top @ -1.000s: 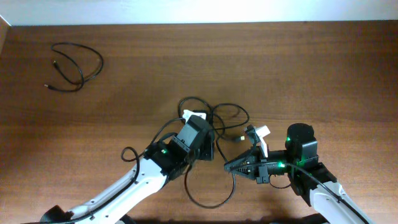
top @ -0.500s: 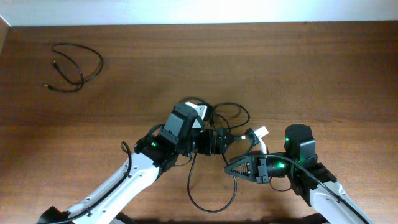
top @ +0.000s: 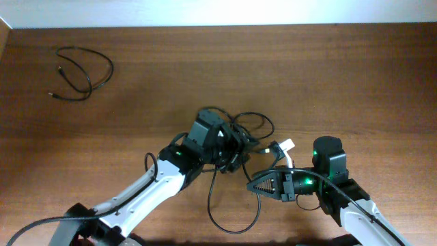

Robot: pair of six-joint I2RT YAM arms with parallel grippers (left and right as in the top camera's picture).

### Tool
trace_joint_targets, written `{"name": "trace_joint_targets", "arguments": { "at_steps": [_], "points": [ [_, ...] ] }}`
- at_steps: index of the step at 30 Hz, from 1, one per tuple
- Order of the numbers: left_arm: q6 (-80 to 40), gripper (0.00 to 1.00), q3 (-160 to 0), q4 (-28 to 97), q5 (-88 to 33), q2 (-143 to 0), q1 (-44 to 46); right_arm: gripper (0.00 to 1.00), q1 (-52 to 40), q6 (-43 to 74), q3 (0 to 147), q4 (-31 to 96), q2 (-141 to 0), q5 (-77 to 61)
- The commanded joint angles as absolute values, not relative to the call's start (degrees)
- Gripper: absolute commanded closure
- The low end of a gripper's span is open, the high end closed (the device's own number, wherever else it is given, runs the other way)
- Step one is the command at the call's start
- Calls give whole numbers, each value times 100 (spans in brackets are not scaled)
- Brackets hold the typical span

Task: Untangle cables

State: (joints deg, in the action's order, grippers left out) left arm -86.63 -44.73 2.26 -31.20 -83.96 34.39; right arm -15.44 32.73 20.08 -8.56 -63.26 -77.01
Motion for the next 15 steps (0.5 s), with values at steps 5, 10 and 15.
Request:
{"name": "trace_joint_targets", "arguments": {
  "at_steps": [5,10,15],
  "points": [
    [-6790,100,-4499,-419,-3343,-8455,3111,72,-1575,3221,2053,-873,-6313,-7651],
    [-3817,100,-4499,-1697,-6204,-7802,2307,2,-1573,3826,2053,-864,-6313,-5636],
    [-2816,100,-4499,-379,-5894,-7666,2307,3,-1564,5767,2053,-1837,-6313,-3900]
  ]
}}
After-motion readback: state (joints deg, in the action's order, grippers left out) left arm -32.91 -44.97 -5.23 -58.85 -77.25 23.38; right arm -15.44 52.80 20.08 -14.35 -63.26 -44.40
